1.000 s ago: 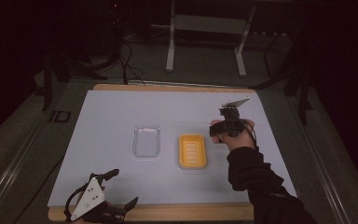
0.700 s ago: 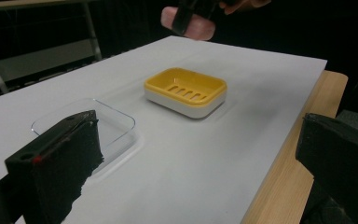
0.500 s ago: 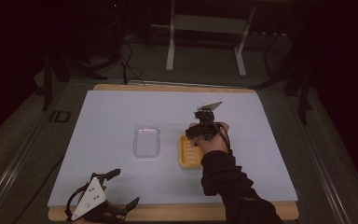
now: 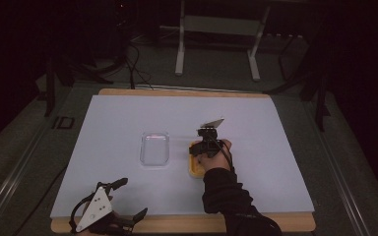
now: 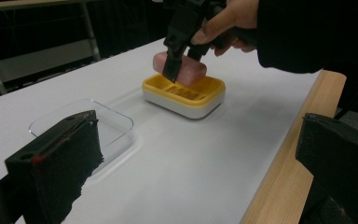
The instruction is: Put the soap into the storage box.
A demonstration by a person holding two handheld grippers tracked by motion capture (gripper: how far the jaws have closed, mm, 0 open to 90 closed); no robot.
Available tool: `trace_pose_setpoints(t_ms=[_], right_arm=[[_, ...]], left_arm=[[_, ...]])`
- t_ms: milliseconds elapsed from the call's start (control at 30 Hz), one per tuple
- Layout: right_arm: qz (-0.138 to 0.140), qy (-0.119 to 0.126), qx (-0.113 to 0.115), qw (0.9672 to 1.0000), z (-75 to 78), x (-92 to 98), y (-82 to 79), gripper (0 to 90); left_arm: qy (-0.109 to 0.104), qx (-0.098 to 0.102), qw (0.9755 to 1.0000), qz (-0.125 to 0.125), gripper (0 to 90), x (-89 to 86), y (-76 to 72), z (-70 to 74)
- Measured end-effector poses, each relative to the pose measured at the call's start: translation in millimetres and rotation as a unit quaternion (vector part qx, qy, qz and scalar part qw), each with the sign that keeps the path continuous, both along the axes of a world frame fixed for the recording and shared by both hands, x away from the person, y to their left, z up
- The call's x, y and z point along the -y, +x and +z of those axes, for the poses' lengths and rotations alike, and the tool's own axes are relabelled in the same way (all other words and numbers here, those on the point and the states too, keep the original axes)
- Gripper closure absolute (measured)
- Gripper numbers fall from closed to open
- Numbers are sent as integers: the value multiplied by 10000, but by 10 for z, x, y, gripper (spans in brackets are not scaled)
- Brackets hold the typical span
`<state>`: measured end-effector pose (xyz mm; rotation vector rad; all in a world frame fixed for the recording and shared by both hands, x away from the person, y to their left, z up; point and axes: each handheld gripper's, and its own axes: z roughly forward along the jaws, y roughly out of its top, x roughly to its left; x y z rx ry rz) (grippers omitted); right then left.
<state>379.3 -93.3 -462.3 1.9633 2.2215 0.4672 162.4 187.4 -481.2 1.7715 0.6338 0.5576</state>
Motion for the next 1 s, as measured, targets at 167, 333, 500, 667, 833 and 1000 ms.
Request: trace_pose_setpoints(t_ms=[167,333,500,667,833,1000], right_arm=[[-48,-28,-104,9999,-106,-29,26,372],[-43,-112,-152,9998,-184,-41,26,372],[-63,-130,-218,9997,-263,-27,30,370],[-25,-133,-330,9994,-262,-30,58,362],[47,-171,-286,9994,-194,-41,69,338],[186,-40,-152,9997,-41,-34,87,298]], left_arm=[[14,-10,10000,-12,5,0,1,0],[-2,-8,10000,-15,6,-2,1,0],[16,-21,10000,-26,6,7,1,-4],[17,-23,10000,-29,6,6,3,-3],[40,-45,10000,-37,5,5,4,-5],[54,-50,10000,-56,5,7,7,-7]])
